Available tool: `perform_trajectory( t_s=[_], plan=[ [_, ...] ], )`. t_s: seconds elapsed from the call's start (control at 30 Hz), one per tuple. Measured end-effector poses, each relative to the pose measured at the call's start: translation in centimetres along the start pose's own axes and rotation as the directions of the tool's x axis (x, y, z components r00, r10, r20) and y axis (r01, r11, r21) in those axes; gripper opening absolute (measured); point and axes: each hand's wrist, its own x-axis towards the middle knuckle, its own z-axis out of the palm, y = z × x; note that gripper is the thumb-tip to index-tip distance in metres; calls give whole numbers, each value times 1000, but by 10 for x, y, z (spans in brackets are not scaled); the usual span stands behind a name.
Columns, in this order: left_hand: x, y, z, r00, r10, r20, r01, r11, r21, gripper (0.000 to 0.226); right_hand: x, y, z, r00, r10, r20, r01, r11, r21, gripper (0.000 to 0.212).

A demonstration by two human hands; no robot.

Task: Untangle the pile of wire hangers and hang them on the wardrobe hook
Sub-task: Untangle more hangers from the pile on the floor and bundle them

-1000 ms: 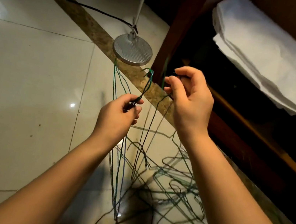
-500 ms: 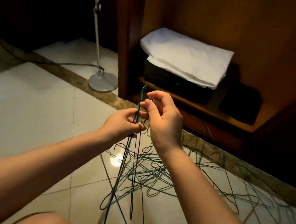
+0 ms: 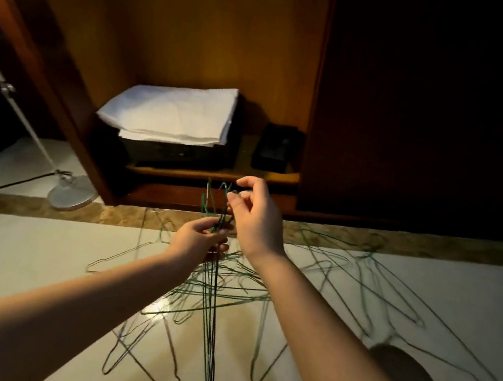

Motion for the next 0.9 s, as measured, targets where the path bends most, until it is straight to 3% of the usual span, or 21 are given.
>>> perform_trajectory(
  t_s=[0.13,0.27,0.4,0.47,0.57,0.67,0.9],
  plan=[
    [5,-18,48,997,-20,70,15,997,72,16,-14,30,-48,994,97,43,-94,994,-56,23],
    [28,-39,87,987,-2,161,-23,988,153,16,-9,87,-105,946,323,-15,-314,906,-283,34],
    [60,-64,102,974,55,220,-109,965,239,15,-14,181,-156,743,659,-122,-651,666,-365,25],
    [73,-72,108,968,76,238,-141,953,269,17,-32,222,-174,648,744,-165,-716,521,-465,26],
    [90,-85,119,965,69,252,-136,955,264,21,-72,275,-187,560,800,-215,-724,347,-597,34],
    [98,-103,122,960,6,281,-82,962,259,24,-110,316,-183,564,790,-241,-660,255,-707,44],
    [89,-141,109,964,-63,258,-3,969,247,21,-154,357,-146,598,767,-234,-583,216,-783,29]
  ],
)
